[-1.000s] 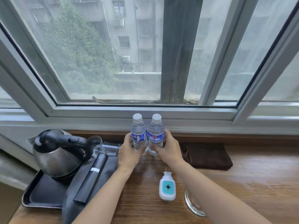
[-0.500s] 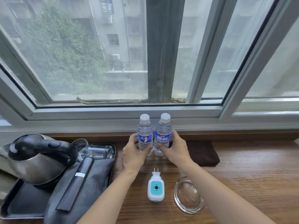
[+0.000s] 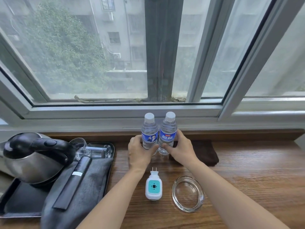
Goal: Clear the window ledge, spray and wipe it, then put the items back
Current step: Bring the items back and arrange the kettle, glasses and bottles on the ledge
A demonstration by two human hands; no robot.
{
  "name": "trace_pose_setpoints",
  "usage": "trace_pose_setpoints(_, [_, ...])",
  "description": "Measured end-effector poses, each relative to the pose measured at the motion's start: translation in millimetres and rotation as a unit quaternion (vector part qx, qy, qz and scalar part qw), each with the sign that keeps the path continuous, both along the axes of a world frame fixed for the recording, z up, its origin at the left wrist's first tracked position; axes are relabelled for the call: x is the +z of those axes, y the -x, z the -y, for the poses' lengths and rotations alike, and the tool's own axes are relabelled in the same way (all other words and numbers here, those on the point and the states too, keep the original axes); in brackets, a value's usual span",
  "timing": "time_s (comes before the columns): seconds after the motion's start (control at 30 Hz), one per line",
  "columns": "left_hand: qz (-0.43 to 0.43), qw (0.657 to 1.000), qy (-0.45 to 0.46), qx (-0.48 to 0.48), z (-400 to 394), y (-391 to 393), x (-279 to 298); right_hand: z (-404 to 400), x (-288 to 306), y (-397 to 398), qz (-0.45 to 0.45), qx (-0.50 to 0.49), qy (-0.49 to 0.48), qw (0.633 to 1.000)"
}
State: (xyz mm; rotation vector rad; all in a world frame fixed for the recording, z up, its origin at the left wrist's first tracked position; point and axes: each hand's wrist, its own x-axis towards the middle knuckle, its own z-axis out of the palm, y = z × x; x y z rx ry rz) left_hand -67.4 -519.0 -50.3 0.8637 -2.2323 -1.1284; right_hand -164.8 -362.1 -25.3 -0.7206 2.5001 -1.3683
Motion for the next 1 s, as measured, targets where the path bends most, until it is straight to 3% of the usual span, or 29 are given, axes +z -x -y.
trace_pose_setpoints(0.23, [-0.017,0.995,-0.064,-0.075,5.6,-11.2,5.0,2.7,3.1,-0.1,0.008,-0.002,-0.010,1.000])
trace_pose_setpoints(0.43, [0.008,0.999,-0.047,-0.022,-0.9,-4.1,16.0,4.0,0.3,-1.2,0.011,-0.002,-0.006,1.000])
trace_pose_setpoints(1.0, [0.021,0.999,-0.009,-0.043,7.5,-6.1,17.1,2.8,-1.5,1.8,0.011,0.012,-0.024,1.000])
